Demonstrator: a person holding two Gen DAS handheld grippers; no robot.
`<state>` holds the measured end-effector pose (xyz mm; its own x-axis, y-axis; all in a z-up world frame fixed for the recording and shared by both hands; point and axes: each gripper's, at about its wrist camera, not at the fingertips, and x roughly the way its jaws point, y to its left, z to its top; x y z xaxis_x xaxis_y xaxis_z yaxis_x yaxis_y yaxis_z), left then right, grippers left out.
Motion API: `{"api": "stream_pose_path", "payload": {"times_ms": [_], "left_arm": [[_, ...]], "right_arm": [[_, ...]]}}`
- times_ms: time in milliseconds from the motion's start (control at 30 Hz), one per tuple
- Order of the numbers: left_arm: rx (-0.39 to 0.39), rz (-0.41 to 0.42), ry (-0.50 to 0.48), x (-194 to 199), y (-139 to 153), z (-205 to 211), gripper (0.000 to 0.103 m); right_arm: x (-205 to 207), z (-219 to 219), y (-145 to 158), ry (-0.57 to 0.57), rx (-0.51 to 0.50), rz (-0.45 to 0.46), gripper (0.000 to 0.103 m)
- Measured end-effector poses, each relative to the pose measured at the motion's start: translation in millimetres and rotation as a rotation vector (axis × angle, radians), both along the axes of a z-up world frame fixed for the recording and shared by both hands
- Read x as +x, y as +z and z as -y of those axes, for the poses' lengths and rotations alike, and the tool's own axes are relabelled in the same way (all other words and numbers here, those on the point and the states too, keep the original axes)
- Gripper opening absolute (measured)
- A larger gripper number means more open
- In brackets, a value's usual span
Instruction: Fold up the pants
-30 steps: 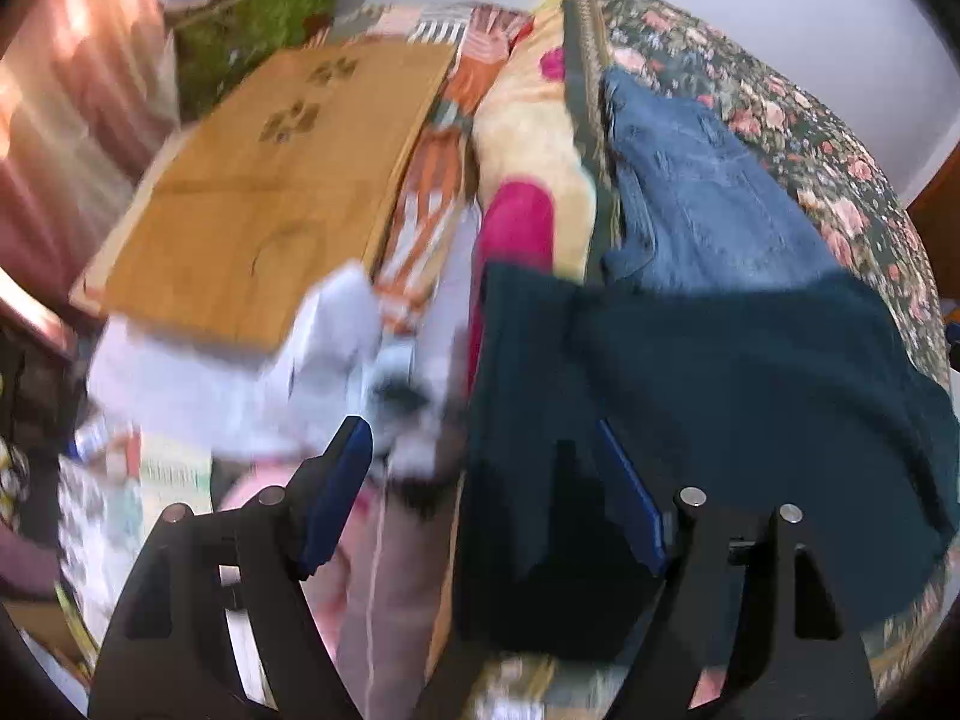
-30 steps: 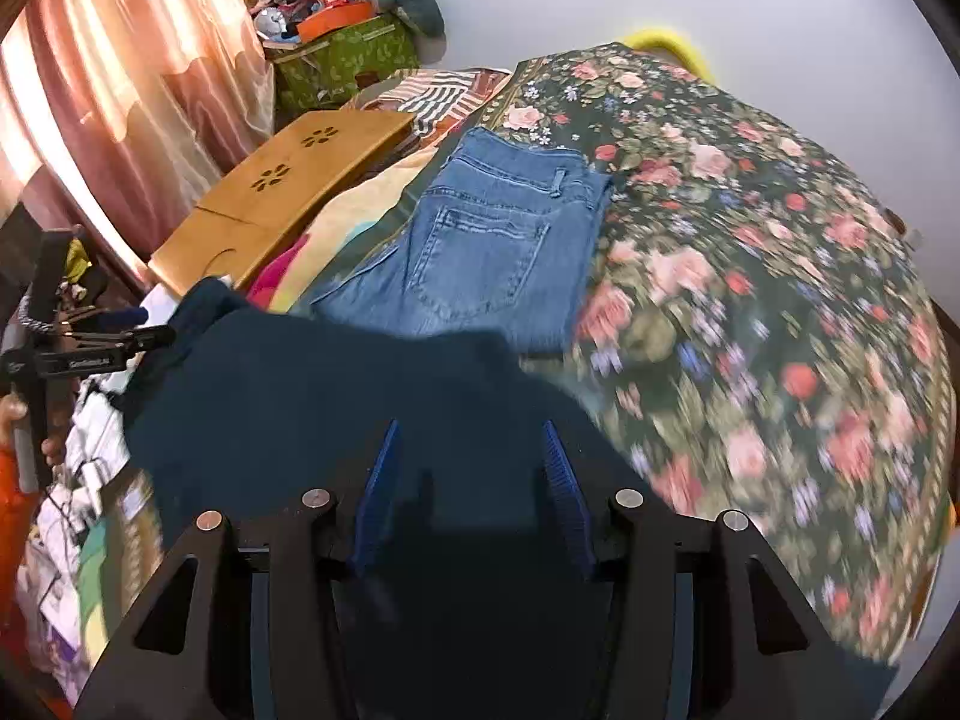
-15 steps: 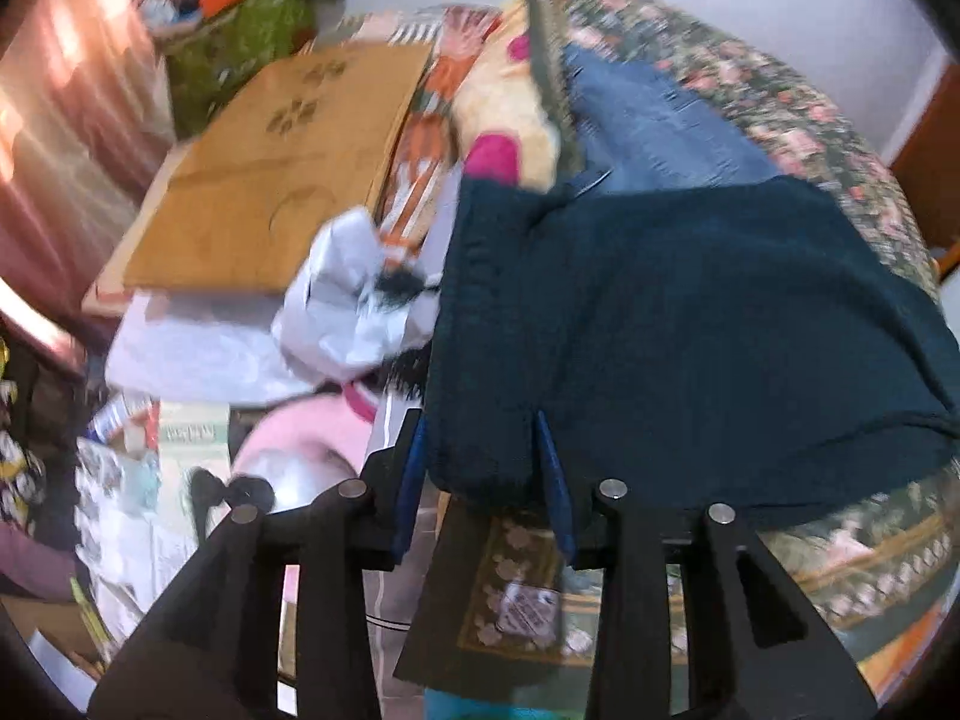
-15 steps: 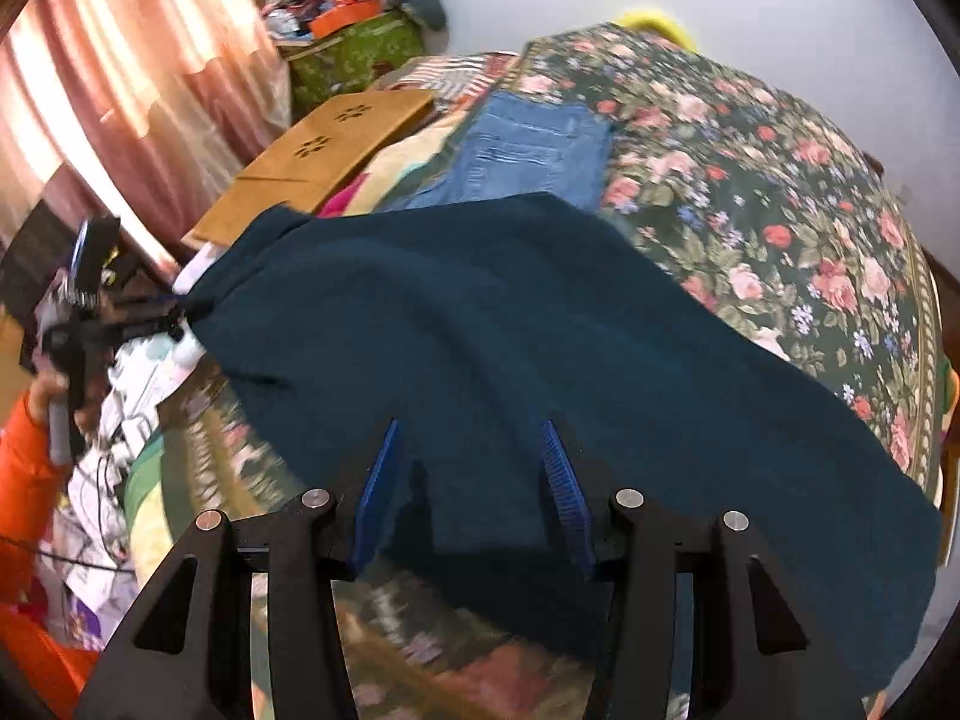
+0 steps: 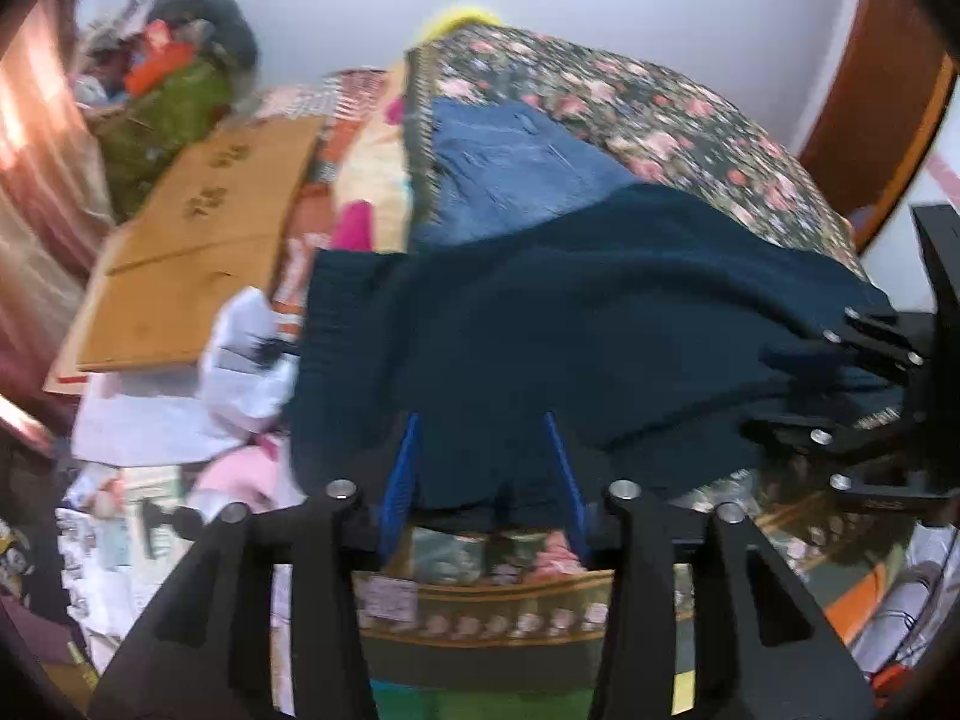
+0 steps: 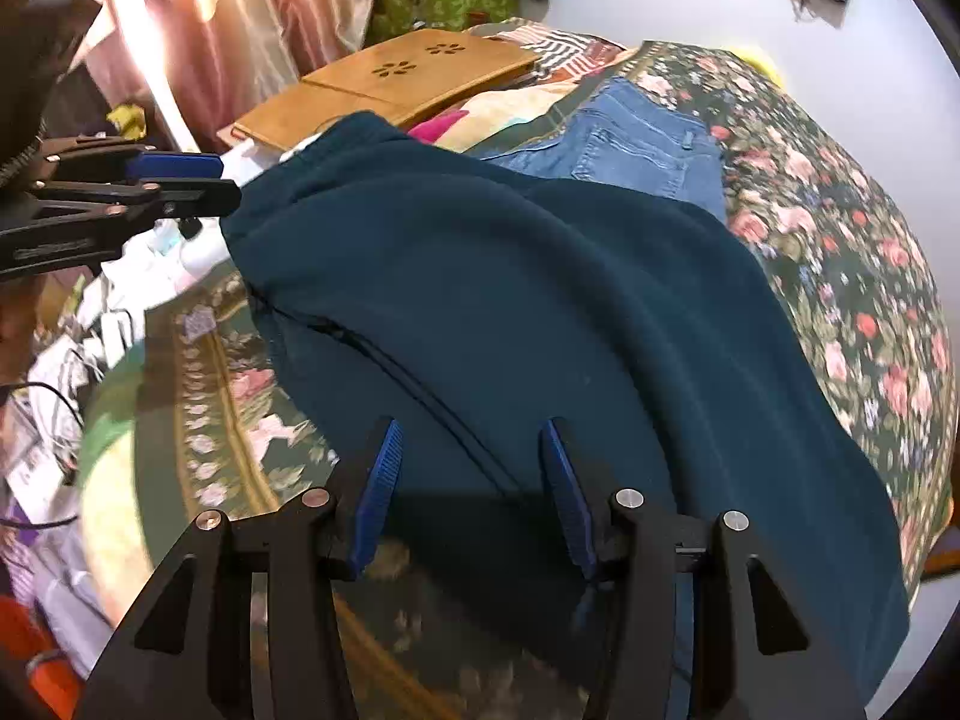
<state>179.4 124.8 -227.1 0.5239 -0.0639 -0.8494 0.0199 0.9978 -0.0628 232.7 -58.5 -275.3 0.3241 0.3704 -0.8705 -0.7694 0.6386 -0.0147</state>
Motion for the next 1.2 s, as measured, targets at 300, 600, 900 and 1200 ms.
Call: {"api": "stream_pose_path", "payload": {"times_ms": [300,600,900,1200], "left_arm": [[0.017,-0.124,-0.105,26,-53,51,0.050],[0.105,-0.017,-0.064,17,-42,53,0.015],[0.021,-0.111,-0.062,-3,-55,40,0.015],[0.064,-0.007,0.030,-10,-2,39,0.074]], "right_arm": [[7,-2,3,-0.019,0.083,-0.035,0.011],[-13,2,17,-0.002,0.164,-0.090,0.009],[-18,10,7,-0.026,0.174,-0.135,0.014],[-25,95,39,-0.163,0.221,-0.065,0.036]]}}
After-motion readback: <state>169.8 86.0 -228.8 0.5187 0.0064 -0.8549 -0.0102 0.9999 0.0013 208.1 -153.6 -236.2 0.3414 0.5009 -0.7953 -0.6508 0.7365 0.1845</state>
